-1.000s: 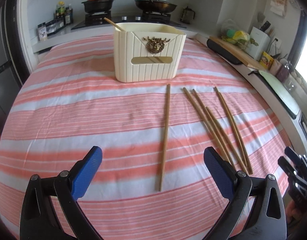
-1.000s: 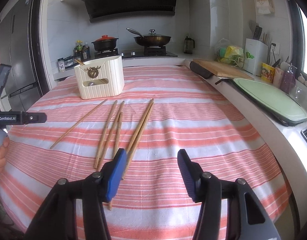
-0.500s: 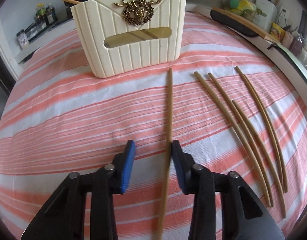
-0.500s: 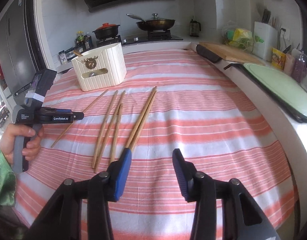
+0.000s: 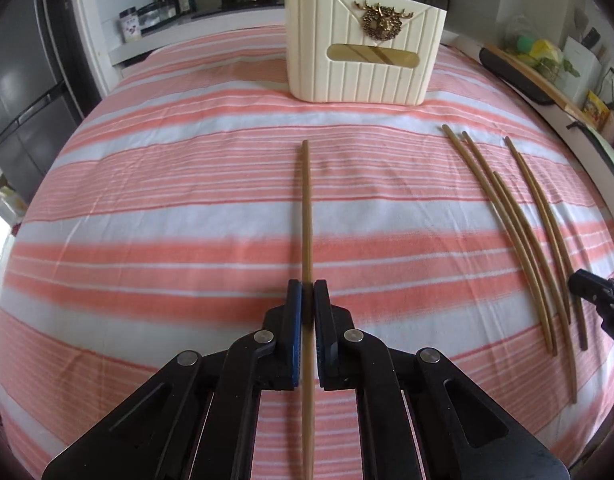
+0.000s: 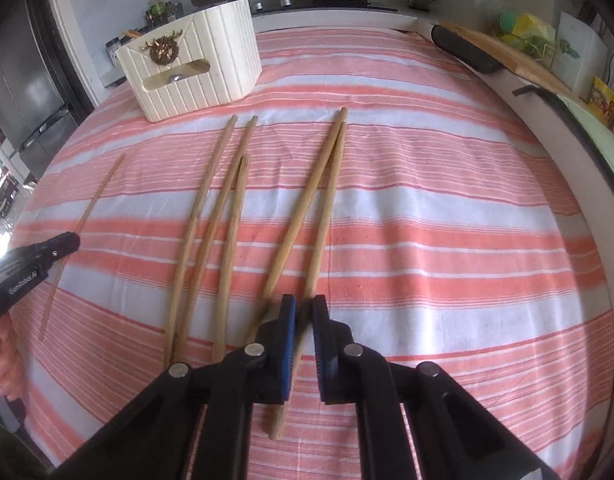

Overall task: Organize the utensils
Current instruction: 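Close the left tool on a lone chopstick while the right tool grasps another chopstick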

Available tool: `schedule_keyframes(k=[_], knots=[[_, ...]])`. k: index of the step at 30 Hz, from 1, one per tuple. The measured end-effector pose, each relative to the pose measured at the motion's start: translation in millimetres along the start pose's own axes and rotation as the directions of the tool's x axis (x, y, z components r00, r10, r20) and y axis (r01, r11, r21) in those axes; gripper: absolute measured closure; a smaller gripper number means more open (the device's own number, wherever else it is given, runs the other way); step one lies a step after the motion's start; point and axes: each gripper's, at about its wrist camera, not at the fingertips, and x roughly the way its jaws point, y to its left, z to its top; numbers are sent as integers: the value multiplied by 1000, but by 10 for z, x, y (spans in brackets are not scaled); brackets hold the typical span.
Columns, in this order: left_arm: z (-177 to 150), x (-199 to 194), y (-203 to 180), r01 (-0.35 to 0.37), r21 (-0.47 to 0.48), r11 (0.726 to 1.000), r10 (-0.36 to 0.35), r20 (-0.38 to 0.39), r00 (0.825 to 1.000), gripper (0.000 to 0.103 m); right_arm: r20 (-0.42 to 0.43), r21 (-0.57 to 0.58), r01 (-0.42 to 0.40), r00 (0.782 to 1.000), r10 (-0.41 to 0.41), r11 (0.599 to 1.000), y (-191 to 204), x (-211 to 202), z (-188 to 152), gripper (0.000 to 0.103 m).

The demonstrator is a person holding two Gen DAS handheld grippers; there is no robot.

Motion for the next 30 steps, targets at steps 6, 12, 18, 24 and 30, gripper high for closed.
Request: schedule_keyframes(k=[6,12,18,24,30], knots=[[-322,-202,264,16,-53,998,-16,-6,1000,98,-17,-16,143,989,-144,990,-95,-256,-414,96],[-330,-346,380,103,-34,994,-103,-10,995,63,-31,-2,92,995,-92,996,-221,-366,-499,85],[-138,-430,648,234,-45,971,-236,-29,971,44,-85,-15,-11,996,9,1000,-289,-334,-270,70],[34,-325,697,247,-40,968,-249,-72,966,35,-113,-55,-34,993,27,998,-300,-240,-6,70],[208,-35,551,199,12,980,-197,-111,974,35,-139,-84,-49,990,37,995,-315,-83,298,70]])
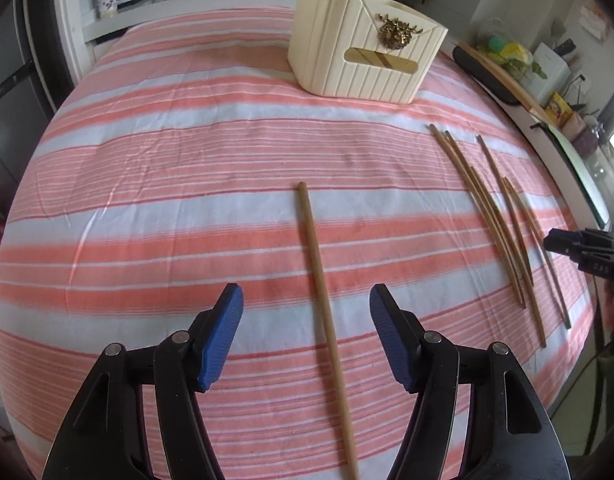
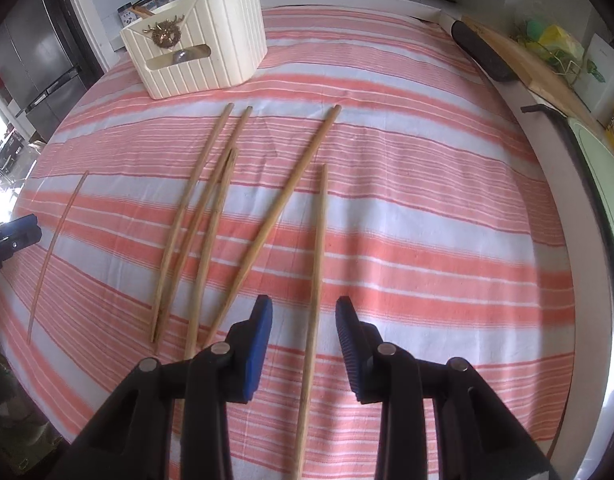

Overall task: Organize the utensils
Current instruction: 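Close the left tool on a lone chopstick while the right tool grasps another chopstick, then carry both chopsticks to the cream holder and drop them in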

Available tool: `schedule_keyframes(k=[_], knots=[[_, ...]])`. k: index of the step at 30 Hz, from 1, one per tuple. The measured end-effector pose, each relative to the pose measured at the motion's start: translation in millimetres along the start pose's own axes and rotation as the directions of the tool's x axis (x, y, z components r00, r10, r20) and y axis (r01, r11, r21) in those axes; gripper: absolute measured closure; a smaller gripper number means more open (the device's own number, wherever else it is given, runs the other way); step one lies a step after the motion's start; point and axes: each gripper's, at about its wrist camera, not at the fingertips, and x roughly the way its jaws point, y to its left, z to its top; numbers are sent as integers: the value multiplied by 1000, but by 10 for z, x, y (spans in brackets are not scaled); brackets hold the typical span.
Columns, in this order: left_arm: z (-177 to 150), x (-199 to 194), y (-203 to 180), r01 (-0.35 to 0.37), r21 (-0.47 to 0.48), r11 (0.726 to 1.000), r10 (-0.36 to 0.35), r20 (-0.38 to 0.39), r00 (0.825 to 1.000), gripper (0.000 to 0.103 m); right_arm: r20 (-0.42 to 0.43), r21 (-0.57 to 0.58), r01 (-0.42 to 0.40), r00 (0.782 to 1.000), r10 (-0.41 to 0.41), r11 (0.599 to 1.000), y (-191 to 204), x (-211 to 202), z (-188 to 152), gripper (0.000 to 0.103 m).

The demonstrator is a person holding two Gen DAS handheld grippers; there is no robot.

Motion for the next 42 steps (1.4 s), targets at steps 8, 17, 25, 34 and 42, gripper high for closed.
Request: schedule_keyframes(k=[8,17,25,34,42], knots=[[219,299,14,-59,19,998,60,-48,997,37,-50,-58,8,999,-11,998,-17,352,342,69],[459,448,-181,-107,109,988,115,-64,991,99,-65,-10,1,998,-2,1000,-139,514,745,96],[540,-127,-190,-90,65,994,84,92,992,99,142,124,-119,985,101,985,-437,-6,822,97],[383,-1242,-234,-8,39,999,-7,372,928,99,452,59,-144,886,103,988,-296,-1266,337,97],[283,-1534,-293,37,16,999,-40,464,885,99,611,25,-97,789,61,995,-47,-1775,83,97]])
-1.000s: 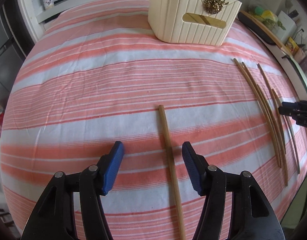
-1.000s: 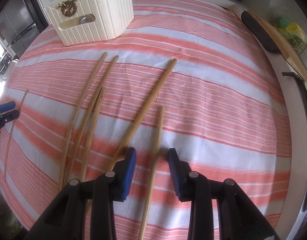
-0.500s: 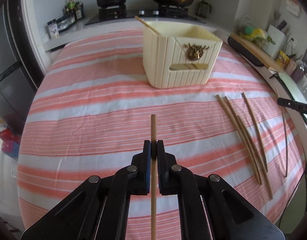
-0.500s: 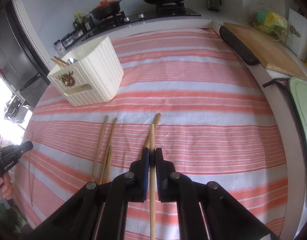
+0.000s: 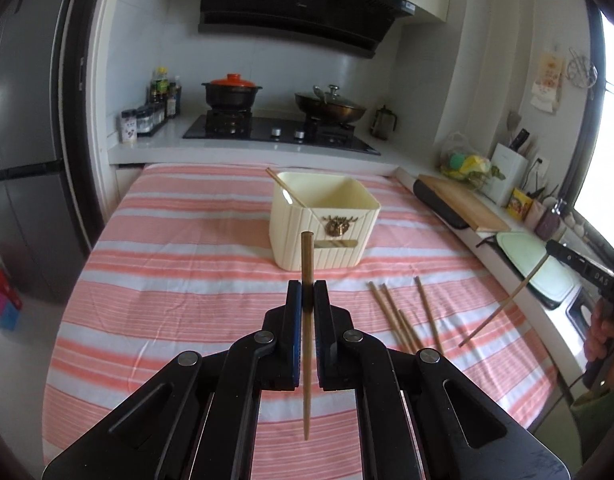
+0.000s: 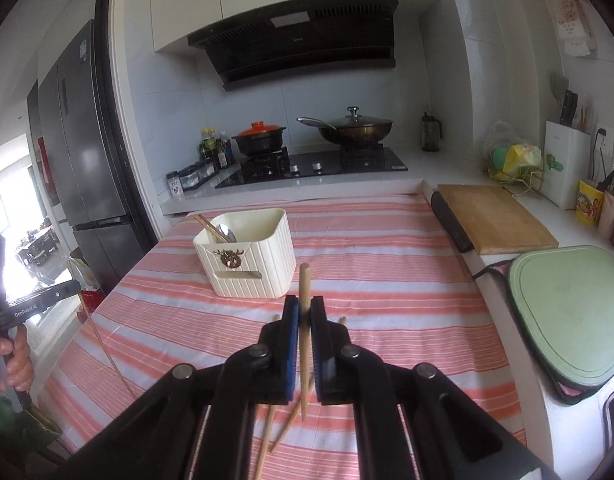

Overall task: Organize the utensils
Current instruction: 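Carry both chopsticks to the cream holder and drop them in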

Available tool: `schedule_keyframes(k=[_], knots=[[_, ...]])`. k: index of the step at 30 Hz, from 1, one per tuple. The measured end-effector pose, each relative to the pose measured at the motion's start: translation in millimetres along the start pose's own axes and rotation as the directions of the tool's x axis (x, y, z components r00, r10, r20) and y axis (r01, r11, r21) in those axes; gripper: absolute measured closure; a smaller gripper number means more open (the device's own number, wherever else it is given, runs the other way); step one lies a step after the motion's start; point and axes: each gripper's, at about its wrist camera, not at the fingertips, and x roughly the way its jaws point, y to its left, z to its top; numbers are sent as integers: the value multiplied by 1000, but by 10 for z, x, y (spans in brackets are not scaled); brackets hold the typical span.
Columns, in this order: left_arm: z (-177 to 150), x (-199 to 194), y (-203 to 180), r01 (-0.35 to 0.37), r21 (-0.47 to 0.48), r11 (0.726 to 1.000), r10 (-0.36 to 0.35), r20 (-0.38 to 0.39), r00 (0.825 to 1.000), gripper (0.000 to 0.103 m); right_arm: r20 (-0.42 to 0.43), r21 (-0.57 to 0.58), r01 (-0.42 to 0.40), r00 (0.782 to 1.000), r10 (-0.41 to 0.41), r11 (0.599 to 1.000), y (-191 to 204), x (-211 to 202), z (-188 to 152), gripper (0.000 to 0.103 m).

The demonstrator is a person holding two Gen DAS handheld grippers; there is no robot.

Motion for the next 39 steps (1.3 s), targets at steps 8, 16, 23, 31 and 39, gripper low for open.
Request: schedule_keyframes(k=[8,16,23,31,39], knots=[[109,-32,0,-1,-3,1000,1,29,1000,99,93,-61,-1,996,7,998,240,-131,213,97],[110,122,16,6,-1,1000,-6,-9,1000,100,65,-45,-31,997,34,999,292,89,367,97],[779,81,25,20,10,1000,-21,75,997,100,89,-78,-36,995,43,996,371,322,775,97],[1843,375,24,-15,-34,999,22,225,974,100,161,-103,-32,986,48,994,458,700,1590,97],[2236,1111,-62,-55,-77,996,74,264,962,100,222,-112,-79,970,102,991,645,1331,1984,97]])
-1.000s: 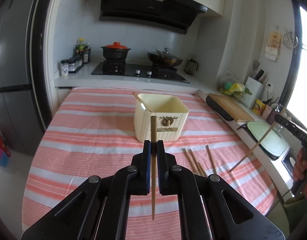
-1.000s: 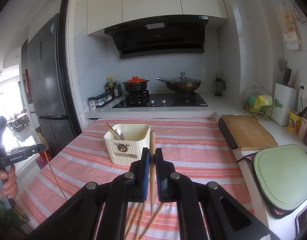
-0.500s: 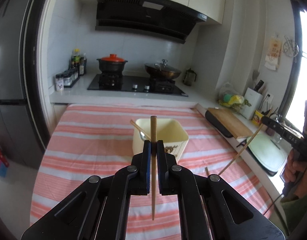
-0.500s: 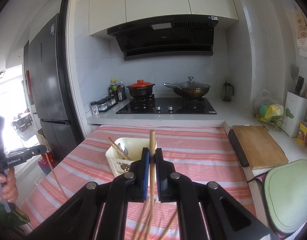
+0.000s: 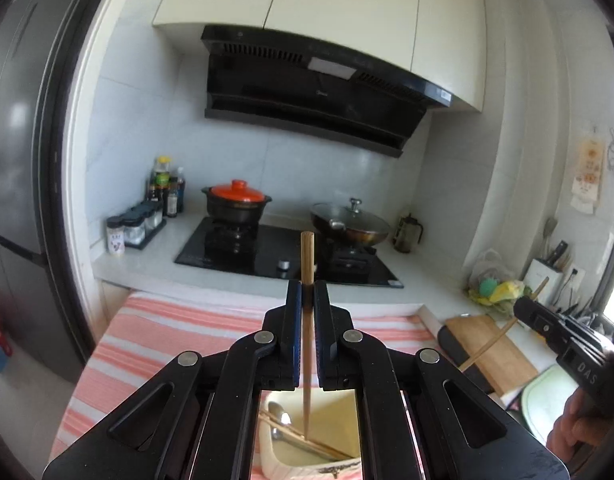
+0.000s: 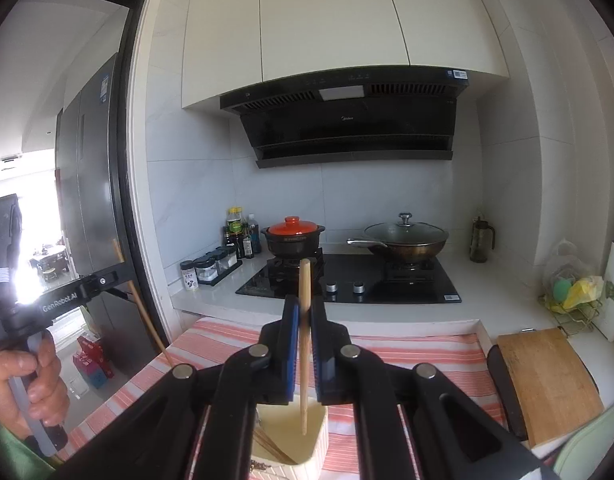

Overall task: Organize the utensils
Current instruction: 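Carry both chopsticks to the cream holder and drop them in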

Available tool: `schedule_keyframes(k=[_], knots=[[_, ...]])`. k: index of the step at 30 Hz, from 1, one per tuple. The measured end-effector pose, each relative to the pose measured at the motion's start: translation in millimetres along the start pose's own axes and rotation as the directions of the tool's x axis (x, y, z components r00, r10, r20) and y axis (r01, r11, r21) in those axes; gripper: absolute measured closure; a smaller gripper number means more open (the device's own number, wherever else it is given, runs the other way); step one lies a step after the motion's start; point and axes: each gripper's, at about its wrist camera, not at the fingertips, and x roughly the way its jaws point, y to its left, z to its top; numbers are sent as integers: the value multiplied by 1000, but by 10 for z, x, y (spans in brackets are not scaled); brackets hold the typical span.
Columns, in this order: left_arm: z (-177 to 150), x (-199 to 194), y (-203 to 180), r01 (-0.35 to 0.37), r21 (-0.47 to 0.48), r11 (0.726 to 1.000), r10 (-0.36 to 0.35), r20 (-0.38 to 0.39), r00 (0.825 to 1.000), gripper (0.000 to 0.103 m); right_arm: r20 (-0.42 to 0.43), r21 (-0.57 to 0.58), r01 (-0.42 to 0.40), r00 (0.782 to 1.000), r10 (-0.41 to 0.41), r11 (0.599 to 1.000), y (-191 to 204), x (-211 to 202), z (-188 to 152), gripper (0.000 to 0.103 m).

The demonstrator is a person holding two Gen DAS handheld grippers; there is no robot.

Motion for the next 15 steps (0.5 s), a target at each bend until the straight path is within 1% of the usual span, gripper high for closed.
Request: schedule_keyframes(k=[3,5,7,8,9,10,11,12,14,15], knots=[[-220,366,28,-8,-20,1000,6,-86,996,100,-60,-12,-14,998,13,1000,33,374,-166,97],[-394,590,64,-19,-32,999,14,-154,988,100,-135,-26,-32,990,29,999,51,651,-325,97],[-569,796,121,-38,-43,998,28,-219,975,100,-238,-16,-42,971,37,999,39,937,-514,97],[-648,888,143,-45,-48,998,32,-250,968,100,-295,-5,-53,954,50,999,21,1068,-614,97],[-718,969,163,-54,-50,997,38,-274,961,100,-340,6,-52,939,50,999,0,1180,-716,97],[-780,1032,157,-62,-46,997,46,-292,955,100,-368,14,-40,929,42,999,-19,1271,-796,97],[-828,1086,147,-70,-37,997,55,-304,951,99,-393,21,-43,918,48,999,-34,1352,-862,97],[-867,1135,135,-75,-25,997,63,-315,947,99,-405,30,-52,912,59,998,-48,1405,-914,96],[-913,1215,94,-70,-4,998,64,-338,939,99,-413,38,-48,909,59,998,-56,1482,-957,95],[-923,1252,71,-69,5,998,66,-353,933,96,-415,49,-51,907,67,997,-58,1516,-959,95]])
